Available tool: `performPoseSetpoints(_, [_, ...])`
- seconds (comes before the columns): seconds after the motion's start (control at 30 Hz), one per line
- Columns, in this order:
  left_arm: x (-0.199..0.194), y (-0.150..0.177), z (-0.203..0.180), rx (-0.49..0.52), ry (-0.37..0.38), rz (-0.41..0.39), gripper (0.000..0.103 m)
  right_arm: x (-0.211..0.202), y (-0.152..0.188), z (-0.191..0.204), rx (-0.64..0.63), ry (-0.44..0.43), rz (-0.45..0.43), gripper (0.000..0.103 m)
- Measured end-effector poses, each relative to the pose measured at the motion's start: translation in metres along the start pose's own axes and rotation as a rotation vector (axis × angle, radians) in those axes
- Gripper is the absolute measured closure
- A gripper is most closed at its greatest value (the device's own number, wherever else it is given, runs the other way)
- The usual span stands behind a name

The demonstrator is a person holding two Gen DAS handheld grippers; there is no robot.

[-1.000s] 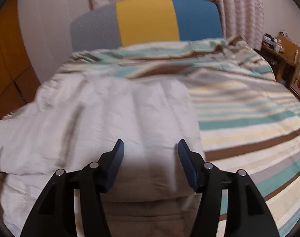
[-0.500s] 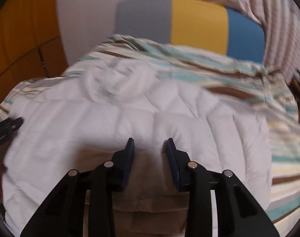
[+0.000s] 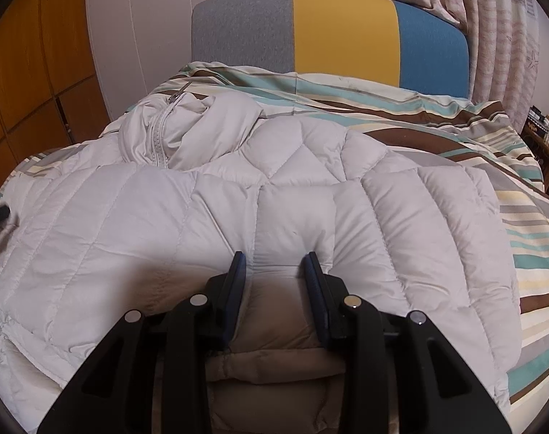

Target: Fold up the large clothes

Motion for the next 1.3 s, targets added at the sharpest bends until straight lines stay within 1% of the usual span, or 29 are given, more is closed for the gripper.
performPoseSetpoints(0.03, [0.008,-0.006,0.001,-0.01,-0.013,0.016,0.062,0.0,0.0,0.0,-0.001,0.001,0.0,0.071])
performPoseSetpoints(0.07, [0.018,-0.01,0.001,-0.008,-0.027,0.031,0.062,-0.001,0.0,0.0,0.0,0.0,-0.001,0.07])
performPoseSetpoints(0.13, [0.031,-0.012,-0.001,0.011,-0.045,0.037,0.062,-0.001,0.001,0.0,0.004,-0.005,-0.002,0.07])
performPoseSetpoints(0.23, [0.049,-0.009,-0.002,0.077,-0.079,0.03,0.062,-0.001,0.001,0.0,0.0,-0.001,-0.001,0.07])
performPoseSetpoints(0.33, [0.066,0.0,0.004,0.079,-0.091,0.048,0.062,-0.002,0.001,0.002,-0.01,0.002,-0.002,0.07])
performPoseSetpoints(0.47, [0.072,0.005,0.003,0.101,-0.119,0.013,0.062,-0.001,0.001,0.004,-0.016,0.007,0.0,0.07])
performPoseSetpoints(0.53, [0.071,0.004,0.003,0.101,-0.114,0.013,0.062,-0.001,0.001,0.005,-0.019,0.009,0.001,0.07])
performPoseSetpoints(0.6, [0.067,0.002,0.006,0.076,-0.084,0.019,0.062,-0.001,0.001,0.005,-0.023,0.015,0.003,0.07])
performPoseSetpoints(0.67, [0.058,0.001,0.008,0.064,-0.064,0.026,0.058,-0.001,0.002,0.007,-0.024,0.019,0.004,0.07])
performPoseSetpoints(0.7, [0.048,0.001,0.011,0.063,-0.064,0.028,0.049,-0.001,0.002,0.007,-0.024,0.02,0.005,0.069])
performPoseSetpoints(0.73, [0.038,0.001,0.014,0.059,-0.067,0.021,0.037,-0.001,0.002,0.007,-0.024,0.02,0.005,0.069])
performPoseSetpoints(0.77, [0.028,0.002,0.016,0.055,-0.065,0.007,0.033,-0.001,0.002,0.007,-0.024,0.02,0.004,0.069])
performPoseSetpoints(0.83, [0.0,0.006,0.017,0.066,-0.043,-0.05,0.032,-0.001,0.002,0.007,-0.025,0.021,0.004,0.069])
performPoseSetpoints(0.9, [-0.012,0.018,0.015,0.099,-0.043,-0.055,0.032,-0.001,0.002,0.007,-0.028,0.026,0.004,0.069])
performPoseSetpoints(1.0, [-0.01,0.038,0.017,0.107,-0.055,-0.008,0.032,-0.001,0.002,0.007,-0.029,0.029,0.004,0.069])
performPoseSetpoints(1.07, [-0.003,0.044,0.023,0.091,-0.07,0.008,0.032,-0.001,0.002,0.007,-0.029,0.03,0.003,0.069])
performPoseSetpoints(1.13, [0.007,0.048,0.027,0.068,-0.059,0.042,0.031,-0.002,0.001,0.008,-0.031,0.033,0.002,0.069])
performPoseSetpoints(1.2, [0.019,0.054,0.032,0.033,-0.028,0.091,0.029,-0.002,0.001,0.007,-0.034,0.036,0.002,0.069])
performPoseSetpoints(1.23, [0.024,0.056,0.034,0.01,-0.012,0.108,0.026,-0.002,0.001,0.007,-0.034,0.037,0.003,0.069])
performPoseSetpoints(1.3, [0.026,0.056,0.035,0.001,-0.005,0.104,0.024,-0.002,0.001,0.008,-0.034,0.037,0.002,0.068])
Point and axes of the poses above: each gripper's, at about its wrist camera, not at the fingertips, and x roughly the way its jaws point, z to its left, y to its underside, the point moved 8 cm from there along x, roughly the way its jaws point, and after that the axes turned 15 degrees about -x, right-handed, at the moved point
